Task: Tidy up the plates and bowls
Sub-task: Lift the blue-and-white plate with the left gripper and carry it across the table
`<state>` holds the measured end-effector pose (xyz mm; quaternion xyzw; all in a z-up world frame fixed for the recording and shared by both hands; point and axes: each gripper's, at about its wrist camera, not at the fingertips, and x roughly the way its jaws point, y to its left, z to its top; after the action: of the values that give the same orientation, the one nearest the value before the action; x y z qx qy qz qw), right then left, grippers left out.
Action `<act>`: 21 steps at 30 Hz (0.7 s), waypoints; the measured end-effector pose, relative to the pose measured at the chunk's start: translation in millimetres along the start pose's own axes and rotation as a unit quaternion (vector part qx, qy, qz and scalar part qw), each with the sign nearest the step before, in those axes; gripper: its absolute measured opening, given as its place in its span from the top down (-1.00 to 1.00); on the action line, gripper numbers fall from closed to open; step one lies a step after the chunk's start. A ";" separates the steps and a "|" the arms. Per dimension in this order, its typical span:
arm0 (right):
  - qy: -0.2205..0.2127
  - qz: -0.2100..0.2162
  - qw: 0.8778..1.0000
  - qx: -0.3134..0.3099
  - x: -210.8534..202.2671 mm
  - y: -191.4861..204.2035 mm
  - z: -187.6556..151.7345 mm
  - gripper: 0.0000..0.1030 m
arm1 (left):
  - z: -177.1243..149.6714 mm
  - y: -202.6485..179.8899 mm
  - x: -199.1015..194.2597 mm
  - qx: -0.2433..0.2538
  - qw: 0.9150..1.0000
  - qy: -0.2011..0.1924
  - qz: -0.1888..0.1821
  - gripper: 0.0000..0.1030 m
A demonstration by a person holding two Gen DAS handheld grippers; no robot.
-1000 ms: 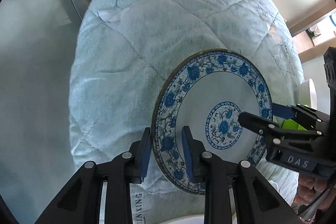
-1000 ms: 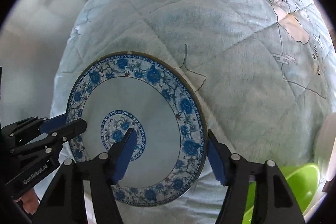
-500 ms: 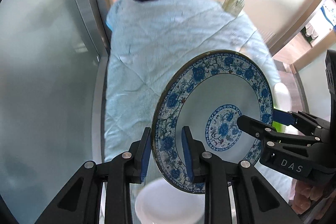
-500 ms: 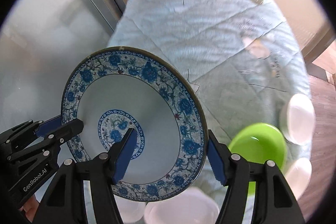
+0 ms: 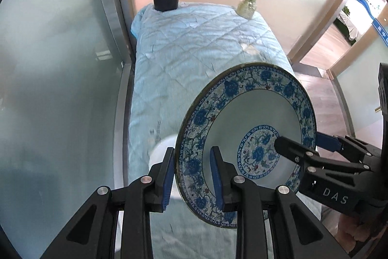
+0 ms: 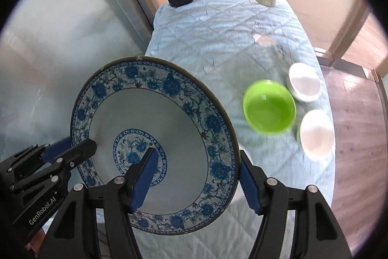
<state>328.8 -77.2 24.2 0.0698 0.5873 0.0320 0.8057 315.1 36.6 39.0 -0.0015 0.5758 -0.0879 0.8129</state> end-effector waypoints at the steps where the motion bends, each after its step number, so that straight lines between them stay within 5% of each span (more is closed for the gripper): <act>1: 0.005 0.001 1.000 0.004 -4.5 -1.2 -10.6 -0.26 | -10.5 -4.0 -3.0 0.002 1.000 0.001 0.001 0.52; 10: 0.038 -0.008 0.999 0.033 -13.9 -19.3 -92.6 -0.26 | -115.7 -29.1 -11.2 0.010 0.999 0.038 -0.015 0.52; 21: 0.134 -0.018 0.988 0.070 53.3 -40.4 -173.0 -0.26 | -198.6 -27.7 60.4 0.012 0.990 0.141 -0.021 0.52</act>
<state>179.5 -97.0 -84.1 0.1109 0.6916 -0.0150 0.7136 144.7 20.3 -81.6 0.0084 0.6832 -0.1106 0.7218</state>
